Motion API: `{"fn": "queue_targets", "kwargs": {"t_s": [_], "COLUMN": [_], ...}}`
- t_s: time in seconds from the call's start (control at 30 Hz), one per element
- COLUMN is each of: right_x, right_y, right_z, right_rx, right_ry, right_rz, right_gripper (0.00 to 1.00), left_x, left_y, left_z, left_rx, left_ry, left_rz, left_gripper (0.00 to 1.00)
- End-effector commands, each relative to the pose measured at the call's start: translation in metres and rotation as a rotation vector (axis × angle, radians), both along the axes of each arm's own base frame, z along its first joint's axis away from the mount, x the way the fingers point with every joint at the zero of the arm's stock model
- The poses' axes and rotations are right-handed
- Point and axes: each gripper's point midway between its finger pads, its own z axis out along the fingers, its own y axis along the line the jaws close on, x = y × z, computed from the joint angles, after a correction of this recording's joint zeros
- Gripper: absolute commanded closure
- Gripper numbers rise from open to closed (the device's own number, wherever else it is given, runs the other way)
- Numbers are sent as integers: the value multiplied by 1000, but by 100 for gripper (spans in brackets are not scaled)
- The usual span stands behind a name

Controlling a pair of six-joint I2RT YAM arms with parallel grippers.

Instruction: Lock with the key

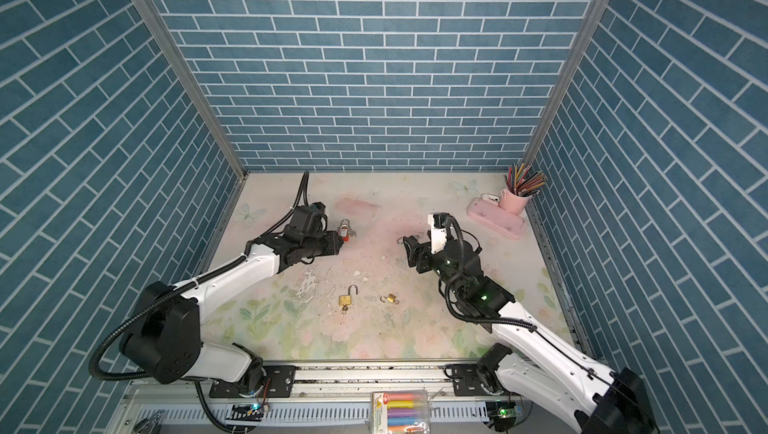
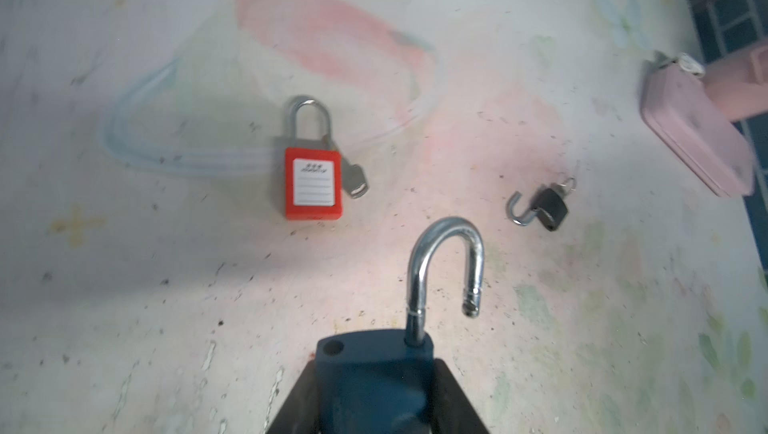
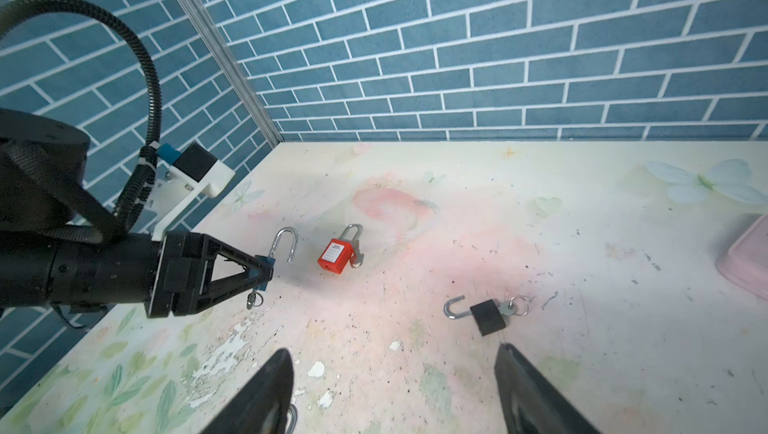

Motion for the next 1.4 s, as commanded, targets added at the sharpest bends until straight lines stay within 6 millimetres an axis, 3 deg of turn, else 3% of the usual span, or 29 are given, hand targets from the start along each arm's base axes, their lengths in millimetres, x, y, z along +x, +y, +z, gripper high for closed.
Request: {"fn": "queue_targets", "kwargs": {"t_s": [0.0,0.33,0.57,0.83,1.37], "right_x": [-15,-71,-87,-79,-52], "right_y": [3,29,40,51,64], "right_z": [9,21,18,12,15], "right_rx": [12,66,79,79,51], "right_ry": [67,148,178,211,166], "right_rz": [91,428,543,568,538], "right_gripper": [23,22,22,23,22], "left_x": [-5,-56,-87,-97,-108], "left_y": [-30,-84,-93,-97,-107], "left_z": [39,93,116,128,129], "left_rx": [27,33,68,66,35], "left_ry": [-209,-561,-858,-924,-907], "left_rz": [-295,-791,-961,-1043,-1105], "left_gripper": [96,95,95,95,96]}}
